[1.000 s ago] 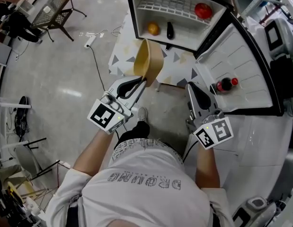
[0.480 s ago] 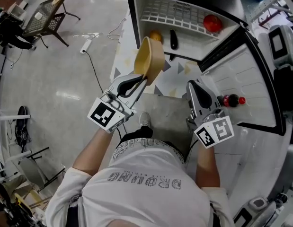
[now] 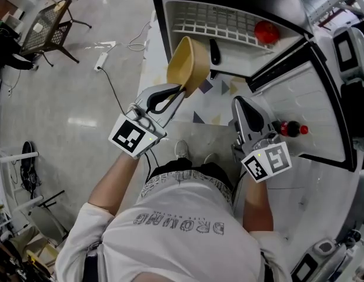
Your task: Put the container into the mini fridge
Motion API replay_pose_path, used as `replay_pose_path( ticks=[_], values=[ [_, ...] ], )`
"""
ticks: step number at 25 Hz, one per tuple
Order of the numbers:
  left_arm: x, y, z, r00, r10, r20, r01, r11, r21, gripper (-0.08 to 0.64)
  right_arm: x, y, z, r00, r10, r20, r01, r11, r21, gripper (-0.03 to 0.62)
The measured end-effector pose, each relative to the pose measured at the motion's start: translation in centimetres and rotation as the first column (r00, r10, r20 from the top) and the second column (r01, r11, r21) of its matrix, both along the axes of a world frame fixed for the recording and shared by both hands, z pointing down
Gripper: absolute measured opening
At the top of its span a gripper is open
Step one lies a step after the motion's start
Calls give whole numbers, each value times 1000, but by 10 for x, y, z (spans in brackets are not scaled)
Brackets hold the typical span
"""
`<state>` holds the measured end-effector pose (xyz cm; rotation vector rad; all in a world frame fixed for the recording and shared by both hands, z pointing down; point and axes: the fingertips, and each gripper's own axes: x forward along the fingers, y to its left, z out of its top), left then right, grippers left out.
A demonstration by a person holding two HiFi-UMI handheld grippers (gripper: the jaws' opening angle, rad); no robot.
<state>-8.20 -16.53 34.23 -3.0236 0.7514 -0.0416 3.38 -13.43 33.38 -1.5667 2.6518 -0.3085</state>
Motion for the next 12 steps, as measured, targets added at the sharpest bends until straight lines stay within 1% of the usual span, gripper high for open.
replay_pose_path(
  ticks=[4, 7, 12],
  values=[
    [8, -15, -5, 999, 2, 50, -5, 999, 50, 23, 2, -10, 0, 1000, -3, 7, 3, 1000, 4, -2],
    [17, -27, -7, 994, 0, 107, -11, 995, 98, 21, 6, -18, 0, 1000, -16, 13, 15, 1000, 11, -2],
    [37, -49, -7, 975, -13, 222, -23, 987, 160, 23, 19, -32, 1, 999, -43, 32, 42, 999, 15, -2]
  ],
)
